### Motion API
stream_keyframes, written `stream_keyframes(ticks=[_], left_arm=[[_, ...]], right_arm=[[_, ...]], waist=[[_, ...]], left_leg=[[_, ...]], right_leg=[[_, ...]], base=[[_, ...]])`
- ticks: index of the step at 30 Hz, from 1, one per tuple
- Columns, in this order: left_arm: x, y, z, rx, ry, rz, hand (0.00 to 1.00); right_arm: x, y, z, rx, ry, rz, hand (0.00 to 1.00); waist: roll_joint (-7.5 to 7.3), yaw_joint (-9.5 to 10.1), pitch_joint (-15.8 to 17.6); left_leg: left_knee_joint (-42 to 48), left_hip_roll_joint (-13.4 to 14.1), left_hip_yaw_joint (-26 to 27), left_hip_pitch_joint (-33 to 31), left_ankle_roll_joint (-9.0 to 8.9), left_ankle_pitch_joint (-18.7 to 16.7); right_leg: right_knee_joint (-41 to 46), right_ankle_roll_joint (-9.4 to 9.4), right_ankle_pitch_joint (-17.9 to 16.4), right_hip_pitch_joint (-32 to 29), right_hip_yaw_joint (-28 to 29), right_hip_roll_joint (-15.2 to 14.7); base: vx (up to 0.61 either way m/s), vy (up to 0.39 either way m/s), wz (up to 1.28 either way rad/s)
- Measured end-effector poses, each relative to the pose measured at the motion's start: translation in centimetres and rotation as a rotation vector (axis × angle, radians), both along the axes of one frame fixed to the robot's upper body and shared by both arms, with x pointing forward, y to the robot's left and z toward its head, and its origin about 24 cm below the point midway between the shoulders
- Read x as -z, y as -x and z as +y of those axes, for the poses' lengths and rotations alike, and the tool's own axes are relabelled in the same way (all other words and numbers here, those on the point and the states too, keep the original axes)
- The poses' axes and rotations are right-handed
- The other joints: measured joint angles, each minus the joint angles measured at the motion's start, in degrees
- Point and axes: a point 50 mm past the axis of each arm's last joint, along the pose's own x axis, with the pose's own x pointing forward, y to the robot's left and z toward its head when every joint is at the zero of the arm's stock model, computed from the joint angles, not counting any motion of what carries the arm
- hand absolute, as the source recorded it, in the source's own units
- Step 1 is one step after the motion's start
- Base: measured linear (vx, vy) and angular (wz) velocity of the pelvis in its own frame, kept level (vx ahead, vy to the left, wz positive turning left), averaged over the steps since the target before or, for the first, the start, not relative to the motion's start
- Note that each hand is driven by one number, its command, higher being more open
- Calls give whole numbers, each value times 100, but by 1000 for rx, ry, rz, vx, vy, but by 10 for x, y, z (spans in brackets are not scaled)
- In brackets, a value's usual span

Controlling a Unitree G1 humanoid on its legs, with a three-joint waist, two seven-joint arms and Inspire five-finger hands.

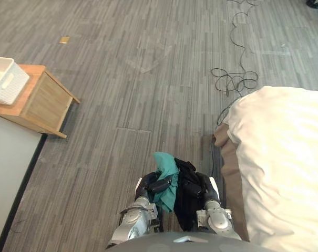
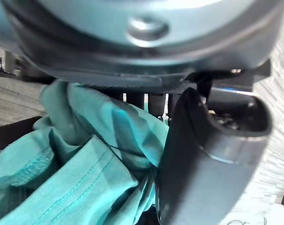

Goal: Tidy up the quilt and then pick up the clothes from the bed and put them into the laundry hamper

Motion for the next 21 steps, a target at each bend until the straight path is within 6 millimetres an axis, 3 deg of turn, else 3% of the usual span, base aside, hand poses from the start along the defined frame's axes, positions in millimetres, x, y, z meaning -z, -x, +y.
stream_keyframes(ticks=[1,2,4,5,6,7,8,9,10,11,12,13,14,15,17,18,19,20,21], left_arm=[[-1,-2,1,-7,-7,-8,0],[-4,-7,1,-17,-13,-21,0],[-5,-10,0,-22,-18,-26,0],[-5,-10,-1,-26,-14,-26,0],[-6,-11,-3,-26,-9,-30,0],[-7,-12,-3,-25,-8,-34,0],[-7,-12,-1,-30,-14,-34,0],[-8,-16,1,-44,-21,-34,0],[-9,-18,2,-55,-24,-35,0],[-9,-18,6,-61,-31,-39,0],[-9,-17,6,-62,-30,-36,0],[-5,-9,6,-67,-23,-15,0],[-2,-5,9,-67,-35,-5,0],[-1,-6,9,-61,-42,-2,0],[1,-7,9,-44,-56,6,0],[1,-7,8,-36,-59,5,0],[0,-7,6,-19,-61,0,0],[0,-8,5,-16,-62,-4,0],[-1,-10,4,-7,-64,-13,0]], right_arm=[[-1,-3,0,2,3,-8,0],[-5,-10,0,5,9,-32,0],[-9,-18,2,-3,9,-57,0],[-10,-19,3,-4,9,-61,0],[-10,-20,2,-4,11,-61,0],[-9,-19,2,-4,13,-58,0],[-5,-19,6,-14,10,-37,0],[-2,-19,9,-20,6,-15,0],[-1,-20,9,-23,7,-11,0],[1,-19,9,-26,13,7,0],[2,-18,10,-24,10,12,0],[8,-7,7,-19,17,41,0],[9,-5,8,-20,23,45,0],[9,-6,8,-20,29,43,0],[7,-9,6,-5,27,27,0],[7,-9,5,2,25,22,0],[7,-9,5,11,20,21,0],[6,-9,5,11,19,18,0],[0,-15,6,10,13,-22,0]], waist=[[-5,42,-6],[9,79,-10],[-14,103,-18],[-29,154,-26],[-45,242,-24],[-69,296,-12],[-275,398,3],[-592,342,-17],[-652,311,15],[-656,344,30],[-635,375,8],[-547,330,-226],[-617,255,-259],[-655,195,-263],[-480,-33,-152],[-407,-115,-107],[-260,-320,-28],[-243,-335,-20],[-217,-379,-9]], left_leg=[[53,-8,14,-131,63,-132],[-224,-20,55,-340,268,-450],[-1635,-85,257,-450,431,-520],[-2769,-158,346,-445,486,-275],[-4143,-244,482,-433,505,285],[-4520,-288,528,-430,574,614],[-4585,-480,584,-250,1083,1157],[-4284,-735,566,-306,1332,911],[-3981,-744,541,-341,1372,763],[-3194,-603,535,-410,1479,430],[-2782,-578,530,-357,1390,104],[-3339,-572,373,227,1334,-248],[-3653,-689,242,650,1247,-519],[-3759,-758,142,864,1253,-578],[-4140,-755,-217,1733,1281,-646],[-4252,-727,-336,1958,1287,-650],[-4520,-642,-679,2512,1280,-657],[-4535,-621,-732,2567,1269,-664],[-4566,-535,-927,2749,1177,-723]], right_leg=[[-39,-16,-20,35,26,-28],[-117,-22,-54,56,91,-56],[-351,1,-86,150,92,-86],[-460,40,-144,222,74,-84],[-595,147,-258,355,52,-83],[-617,242,-306,433,36,-99],[-614,462,-423,623,25,-303],[-556,699,-301,712,-11,-556],[-441,933,-150,783,-10,-592],[109,947,262,795,99,-525],[776,912,632,672,150,-410],[2118,1033,1236,229,308,-376],[3294,1033,1339,-194,483,-465],[3979,898,1231,-519,543,-479],[5302,204,620,-1607,290,-468],[5330,121,436,-1814,164,-462],[4911,36,19,-2422,-157,-492],[4764,10,-18,-2513,-209,-496],[3965,-65,-86,-2885,-350,-513]], base=[[161,-83,-28],[205,-70,-31],[284,-38,-15],[420,-18,1],[462,-11,-1],[542,5,-11],[591,-24,13],[619,-28,30],[826,-49,54],[710,-14,36],[795,55,26],[634,86,34],[502,83,44],[655,-24,65],[703,-90,71],[782,-203,109],[518,-169,93],[775,-360,111],[655,-409,90]])
